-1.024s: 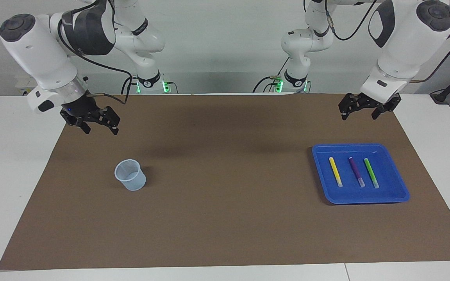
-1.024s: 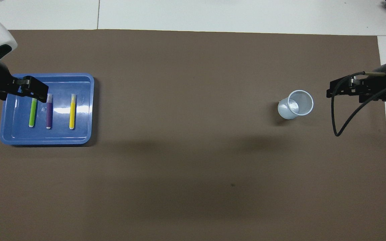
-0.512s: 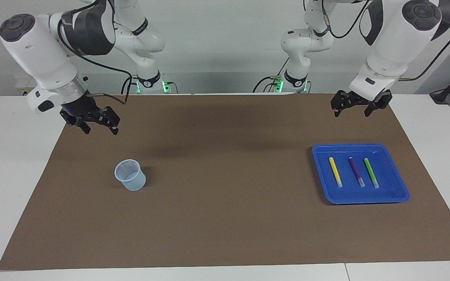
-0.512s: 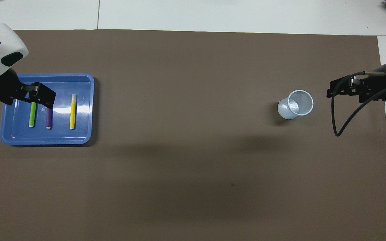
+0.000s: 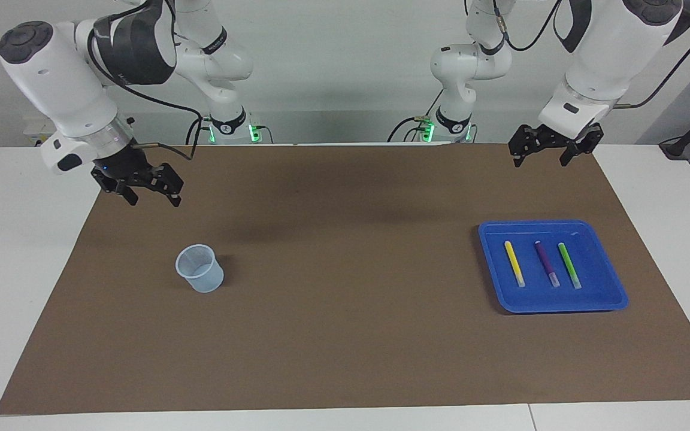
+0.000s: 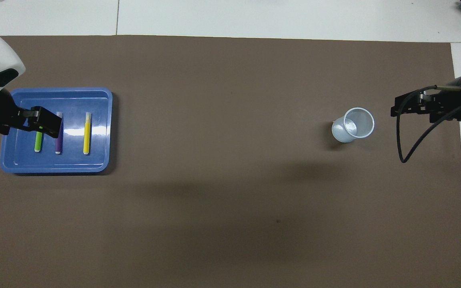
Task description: Right arm passes pens to left for tray arrangement
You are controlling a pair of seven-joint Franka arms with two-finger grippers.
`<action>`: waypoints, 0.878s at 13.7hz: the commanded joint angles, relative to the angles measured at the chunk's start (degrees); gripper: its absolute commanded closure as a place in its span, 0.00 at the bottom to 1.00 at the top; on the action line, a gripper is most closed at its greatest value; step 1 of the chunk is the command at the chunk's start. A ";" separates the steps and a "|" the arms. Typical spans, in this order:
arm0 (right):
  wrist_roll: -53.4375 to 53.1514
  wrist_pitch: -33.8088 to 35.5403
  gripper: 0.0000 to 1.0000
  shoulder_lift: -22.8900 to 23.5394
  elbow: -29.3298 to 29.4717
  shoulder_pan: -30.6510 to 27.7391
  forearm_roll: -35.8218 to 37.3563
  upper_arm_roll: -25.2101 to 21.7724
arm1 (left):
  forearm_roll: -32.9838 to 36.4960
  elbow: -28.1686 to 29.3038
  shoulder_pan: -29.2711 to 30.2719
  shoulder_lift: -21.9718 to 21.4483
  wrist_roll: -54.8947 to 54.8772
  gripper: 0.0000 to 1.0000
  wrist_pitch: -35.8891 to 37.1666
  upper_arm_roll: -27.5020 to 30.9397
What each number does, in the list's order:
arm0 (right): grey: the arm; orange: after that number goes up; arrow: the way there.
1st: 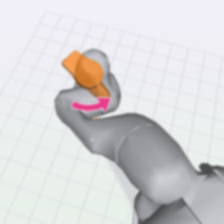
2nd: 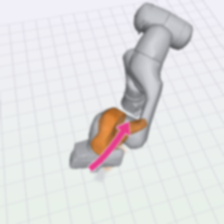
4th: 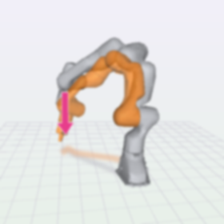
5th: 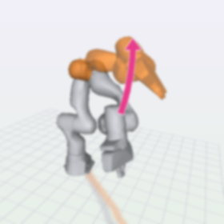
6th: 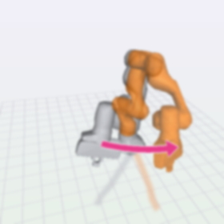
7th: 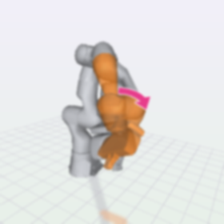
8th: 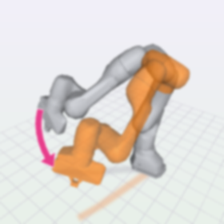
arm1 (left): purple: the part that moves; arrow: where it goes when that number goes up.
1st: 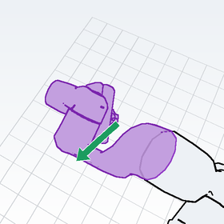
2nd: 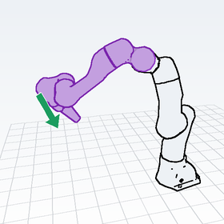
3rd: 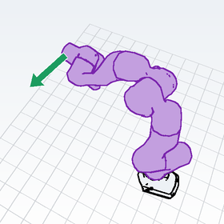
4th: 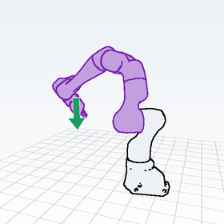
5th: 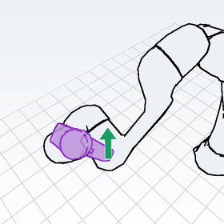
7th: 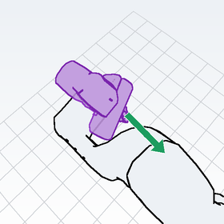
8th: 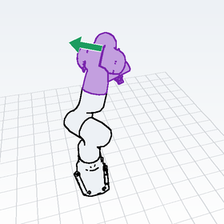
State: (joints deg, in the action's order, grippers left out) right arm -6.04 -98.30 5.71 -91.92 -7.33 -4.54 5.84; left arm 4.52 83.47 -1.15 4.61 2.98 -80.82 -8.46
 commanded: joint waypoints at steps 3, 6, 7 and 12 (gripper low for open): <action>0.59 0.48 0.00 -1.40 -1.33 -0.23 3.04 0.48 | -0.91 7.15 -1.14 -4.52 1.41 0.00 -0.48 1.17; 0.68 0.48 0.00 -1.40 -1.33 0.03 3.05 0.57 | -0.91 7.67 -1.23 -4.69 1.41 0.00 -0.65 1.17; 0.68 0.48 0.00 -1.40 -1.33 -0.05 3.05 0.57 | -0.91 7.68 -1.14 -4.69 1.41 0.00 -1.18 1.08; 0.77 0.48 0.00 -1.40 -1.33 -0.32 3.05 0.57 | -4.78 7.68 -0.87 -4.61 5.35 0.00 -4.35 1.08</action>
State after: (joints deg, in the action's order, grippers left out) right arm -6.04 -98.30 5.70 -91.92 -7.12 -2.79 6.11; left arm 1.12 88.92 -1.22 1.75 5.79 -83.05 -8.40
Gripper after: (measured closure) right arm 0.000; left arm 0.000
